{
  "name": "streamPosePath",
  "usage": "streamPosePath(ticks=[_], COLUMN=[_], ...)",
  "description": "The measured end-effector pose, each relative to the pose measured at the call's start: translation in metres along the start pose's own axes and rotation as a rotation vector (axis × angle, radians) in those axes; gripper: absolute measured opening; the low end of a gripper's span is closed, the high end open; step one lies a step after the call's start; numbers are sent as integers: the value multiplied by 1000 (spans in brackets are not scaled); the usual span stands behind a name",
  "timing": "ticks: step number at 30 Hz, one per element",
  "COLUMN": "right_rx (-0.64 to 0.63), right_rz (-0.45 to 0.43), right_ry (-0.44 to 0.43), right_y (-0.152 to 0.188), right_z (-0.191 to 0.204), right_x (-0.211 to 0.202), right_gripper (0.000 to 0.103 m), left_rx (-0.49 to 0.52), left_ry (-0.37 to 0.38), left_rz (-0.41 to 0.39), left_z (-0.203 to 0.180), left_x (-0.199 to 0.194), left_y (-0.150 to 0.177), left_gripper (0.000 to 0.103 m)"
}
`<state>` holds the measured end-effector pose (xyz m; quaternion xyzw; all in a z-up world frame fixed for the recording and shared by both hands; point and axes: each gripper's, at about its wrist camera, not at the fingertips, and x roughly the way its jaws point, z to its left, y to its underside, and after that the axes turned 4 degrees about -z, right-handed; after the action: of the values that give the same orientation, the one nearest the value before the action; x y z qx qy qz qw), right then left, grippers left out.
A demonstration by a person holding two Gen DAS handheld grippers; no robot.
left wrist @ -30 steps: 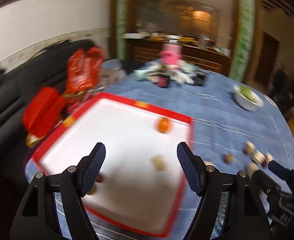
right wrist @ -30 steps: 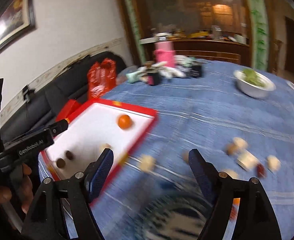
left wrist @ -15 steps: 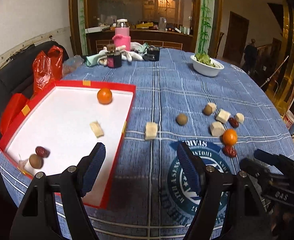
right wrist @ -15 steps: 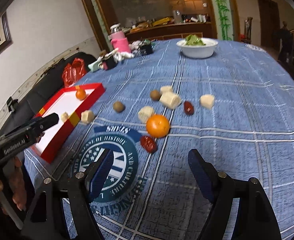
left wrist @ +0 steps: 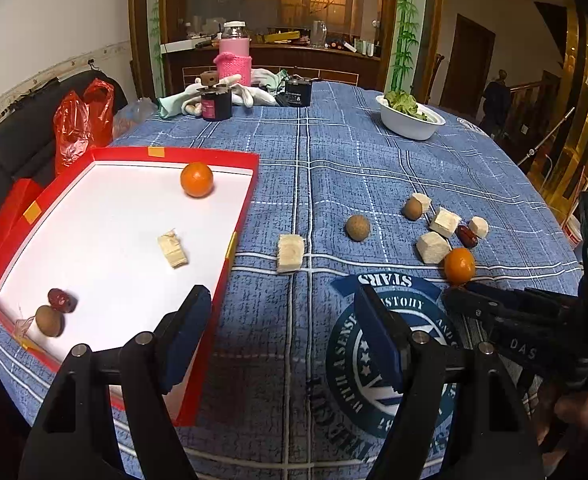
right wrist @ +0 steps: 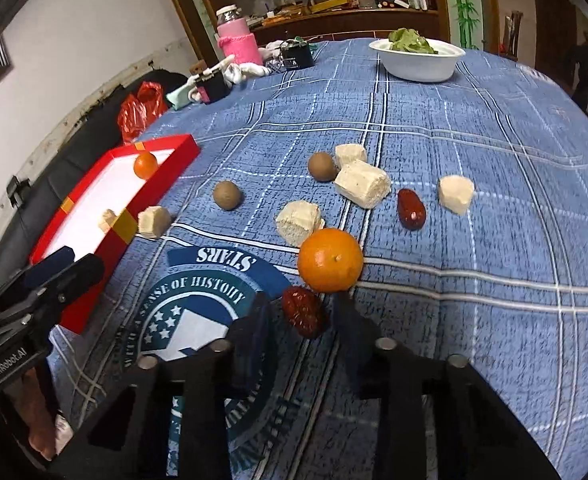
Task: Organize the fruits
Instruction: 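Grasp a white cube with the left tool while the right tool grasps a red date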
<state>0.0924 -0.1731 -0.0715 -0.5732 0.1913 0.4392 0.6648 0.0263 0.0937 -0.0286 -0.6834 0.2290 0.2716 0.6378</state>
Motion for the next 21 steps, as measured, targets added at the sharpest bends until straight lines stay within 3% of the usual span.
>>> streamPosePath(ticks=[7,11,13,19,21], right_rx=[36,102,124,146,148], right_rz=[-7,-5,-4,-7,-10], right_ry=[-56,-134,-169,-228,-234], right_y=[-1,-1,0,0,0], right_z=[-11,-23,-28,-31,-30], right_x=[-2,-1,-1,-1,-1], right_gripper=[22,23,23,22,22], left_rx=[-6,6,6,16,7], left_ry=[16,-73,-104,-182,-179], left_rz=[22,39,53,119,116], left_z=[-12,-17,-18,-19,-18], left_x=[22,40,48,76,77], left_y=[-18,-23,-23,-19,-22], left_gripper=[74,72,66,35,16])
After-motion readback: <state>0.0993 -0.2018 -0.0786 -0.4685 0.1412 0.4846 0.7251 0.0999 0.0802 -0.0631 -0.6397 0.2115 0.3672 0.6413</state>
